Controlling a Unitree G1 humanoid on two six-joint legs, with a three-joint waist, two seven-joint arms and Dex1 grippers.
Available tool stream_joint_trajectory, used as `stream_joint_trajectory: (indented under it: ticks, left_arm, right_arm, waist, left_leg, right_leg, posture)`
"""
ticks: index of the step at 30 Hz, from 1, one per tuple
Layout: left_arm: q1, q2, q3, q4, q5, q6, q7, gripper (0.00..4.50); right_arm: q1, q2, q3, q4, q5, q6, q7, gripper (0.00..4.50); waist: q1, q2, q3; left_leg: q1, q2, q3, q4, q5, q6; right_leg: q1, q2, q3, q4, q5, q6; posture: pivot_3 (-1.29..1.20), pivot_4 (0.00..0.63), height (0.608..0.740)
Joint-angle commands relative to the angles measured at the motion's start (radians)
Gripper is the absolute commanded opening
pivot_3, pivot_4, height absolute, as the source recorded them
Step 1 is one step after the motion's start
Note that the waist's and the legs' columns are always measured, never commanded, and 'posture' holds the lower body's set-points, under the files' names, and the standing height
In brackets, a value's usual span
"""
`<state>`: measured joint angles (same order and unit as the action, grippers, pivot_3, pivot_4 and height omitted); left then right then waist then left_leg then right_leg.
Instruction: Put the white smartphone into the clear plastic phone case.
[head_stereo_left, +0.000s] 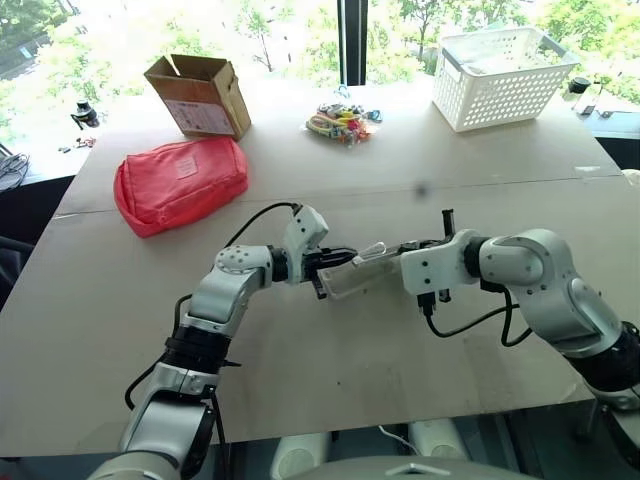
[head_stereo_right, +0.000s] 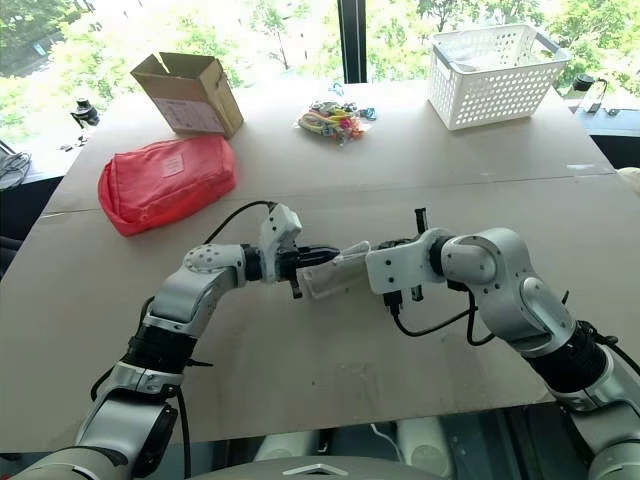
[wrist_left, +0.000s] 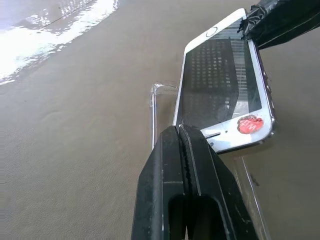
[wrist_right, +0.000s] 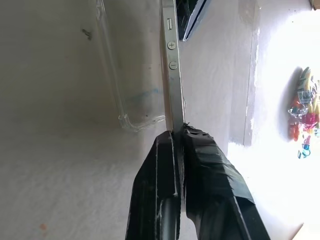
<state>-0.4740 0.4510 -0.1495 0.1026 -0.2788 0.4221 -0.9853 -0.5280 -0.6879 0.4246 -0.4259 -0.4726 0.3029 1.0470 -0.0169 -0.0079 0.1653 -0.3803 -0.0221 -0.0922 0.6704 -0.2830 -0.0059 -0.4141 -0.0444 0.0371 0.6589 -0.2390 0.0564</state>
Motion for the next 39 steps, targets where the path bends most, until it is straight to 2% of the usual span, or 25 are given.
stream_joint_trajectory:
  ticks: [1,14,24,31,32,33,39]
  left_arm:
    - [-0.01,-0.005,0.014,-0.027,-0.015,-0.014,-0.001,0.0]
    - [-0.007,-0.017,0.012,-0.04,-0.021,-0.007,-0.004,0.0]
    - [0.023,-0.031,0.004,-0.133,-0.093,0.071,-0.034,0.0]
    - [0.034,-0.015,-0.028,-0.067,-0.028,0.028,-0.007,0.0]
    - [0.033,-0.017,-0.031,-0.055,-0.02,0.018,-0.001,0.0]
    - [0.032,-0.021,-0.031,-0.045,-0.015,0.012,0.004,0.0]
    - [0.033,-0.047,-0.055,-0.004,0.011,-0.022,0.021,0.0]
  right_arm:
    - [-0.041,0.013,-0.018,-0.006,-0.019,-0.031,-0.037,0.03]
    - [-0.025,0.01,-0.011,0.094,-0.034,-0.183,-0.07,0.03]
    - [-0.002,0.013,-0.003,0.171,-0.043,-0.272,-0.105,0.03]
    - [0.004,0.033,-0.003,0.224,-0.047,-0.296,-0.133,0.03]
    - [0.007,0.037,-0.005,0.228,-0.046,-0.292,-0.135,0.74]
    - [0.009,0.039,-0.007,0.229,-0.046,-0.285,-0.133,0.91]
    - [0.011,0.058,-0.025,0.243,-0.024,-0.303,-0.154,3.86]
  waist:
    - [0.0,0.0,0.0]
    - [-0.001,0.0,0.0]
    - [-0.007,0.0,0.0]
    - [-0.021,0.0,0.0]
    - [-0.021,0.0,0.0]
    - [-0.021,0.0,0.0]
    - [-0.018,0.0,0.0]
  left_leg:
    - [0.0,0.0,0.0,0.0,0.0,0.0]
    - [0.0,0.0,0.0,0.0,0.0,0.0]
    - [0.002,0.0,0.001,0.0,0.0,0.0]
    - [0.003,0.0,0.001,0.0,0.0,0.001]
    - [0.003,0.0,0.001,0.0,0.0,0.001]
    - [0.003,0.0,0.001,0.0,0.0,0.001]
    - [0.001,0.0,0.001,0.0,0.0,0.0]
  right_leg:
    - [0.0,0.0,0.0,0.0,0.0,0.0]
    - [0.0,0.0,0.0,0.0,0.0,0.0]
    - [0.0,0.0,0.001,0.002,0.0,0.0]
    - [0.001,0.0,0.002,0.003,0.0,0.0]
    - [0.001,0.0,0.002,0.003,0.0,0.0]
    - [0.001,0.0,0.002,0.003,0.0,0.0]
    - [0.0,0.0,0.001,0.001,0.0,0.0]
  posture:
    - [0.0,0.15,0.74]
    - [0.0,0.15,0.74]
    - [0.0,0.15,0.74]
    - [0.0,0.15,0.74]
    - [0.0,0.15,0.74]
    - [0.0,0.15,0.74]
    - [0.0,0.15,0.74]
